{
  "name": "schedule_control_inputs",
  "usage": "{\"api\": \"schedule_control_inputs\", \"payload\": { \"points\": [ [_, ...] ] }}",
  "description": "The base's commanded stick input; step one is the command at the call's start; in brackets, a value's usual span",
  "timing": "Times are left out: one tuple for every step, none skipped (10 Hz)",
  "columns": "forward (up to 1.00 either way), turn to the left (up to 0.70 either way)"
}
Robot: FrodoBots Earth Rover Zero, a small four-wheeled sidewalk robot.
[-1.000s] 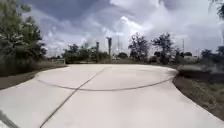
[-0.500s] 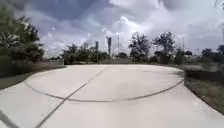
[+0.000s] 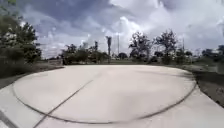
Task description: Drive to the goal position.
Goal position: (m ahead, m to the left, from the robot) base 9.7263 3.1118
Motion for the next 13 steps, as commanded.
{"api": "schedule_control_inputs", "payload": {
  "points": [
    [0.85, -0.31],
    [0.85, -0.14],
    [0.85, -0.04],
    [0.85, 0.0],
    [0.85, 0.0],
    [0.85, 0.0],
    [0.85, 0.0],
    [0.85, 0.0],
    [0.85, 0.0],
    [0.85, 0.0],
    [0.85, 0.0],
    [0.85, 0.0],
    [0.85, 0.0]
  ]
}}
